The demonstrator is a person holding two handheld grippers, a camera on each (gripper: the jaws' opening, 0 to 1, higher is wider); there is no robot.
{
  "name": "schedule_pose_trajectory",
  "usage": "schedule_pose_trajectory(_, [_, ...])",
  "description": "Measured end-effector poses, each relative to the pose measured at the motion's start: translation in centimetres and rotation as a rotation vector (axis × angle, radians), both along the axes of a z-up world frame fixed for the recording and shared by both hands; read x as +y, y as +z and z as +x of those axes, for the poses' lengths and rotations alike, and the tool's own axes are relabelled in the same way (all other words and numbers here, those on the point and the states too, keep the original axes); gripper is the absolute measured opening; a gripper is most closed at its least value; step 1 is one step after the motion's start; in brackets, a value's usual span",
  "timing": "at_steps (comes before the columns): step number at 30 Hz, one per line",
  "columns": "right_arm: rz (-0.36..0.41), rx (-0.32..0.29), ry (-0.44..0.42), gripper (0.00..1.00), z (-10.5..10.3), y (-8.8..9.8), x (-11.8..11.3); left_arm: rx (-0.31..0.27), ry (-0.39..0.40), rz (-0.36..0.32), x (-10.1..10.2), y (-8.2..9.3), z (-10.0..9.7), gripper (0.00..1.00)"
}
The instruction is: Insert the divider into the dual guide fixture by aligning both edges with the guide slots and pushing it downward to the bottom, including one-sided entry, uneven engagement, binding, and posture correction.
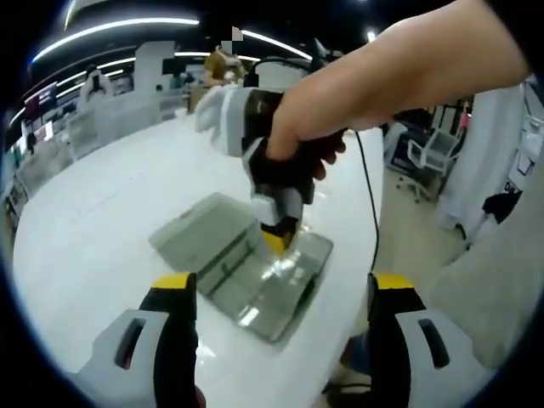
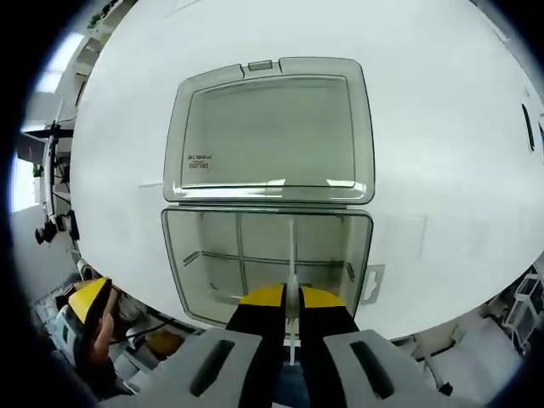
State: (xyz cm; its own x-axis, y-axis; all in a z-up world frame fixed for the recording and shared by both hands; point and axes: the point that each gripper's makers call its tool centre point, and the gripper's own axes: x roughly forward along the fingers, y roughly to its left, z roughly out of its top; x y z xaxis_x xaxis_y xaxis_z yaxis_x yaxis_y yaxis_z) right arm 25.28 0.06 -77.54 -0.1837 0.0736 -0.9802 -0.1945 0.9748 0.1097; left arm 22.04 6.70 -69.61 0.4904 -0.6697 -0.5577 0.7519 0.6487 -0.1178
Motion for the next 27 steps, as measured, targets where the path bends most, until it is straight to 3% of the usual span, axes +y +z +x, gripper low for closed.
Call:
schedule_pose_trajectory(5, [0.011,0.008,-0.020,0.00,0.0,-0.1,0.3,0.001,0.004,-0.002,0.1,0.0,-0.1,0.80])
schedule_pose_trajectory(6, [-0.018,-0.005,0.011,0.00,0.2,-0.3,-0.2,0.002,0.005,-0.003,0.1,0.0,-0.1,0.80])
schedule_pose_trajectory(8, [0.000,-0.010,0.019,0.00,-0.7,0.1,0.4,0.000,0.007,-0.003,0.1,0.0,-0.1,0.80])
schedule_pose_trajectory(27, [0.004,-0.008,0.011,0.00,0.2,-0.6,0.0,0.001,0.005,-0.007,0.0,0.0,0.0,0.80])
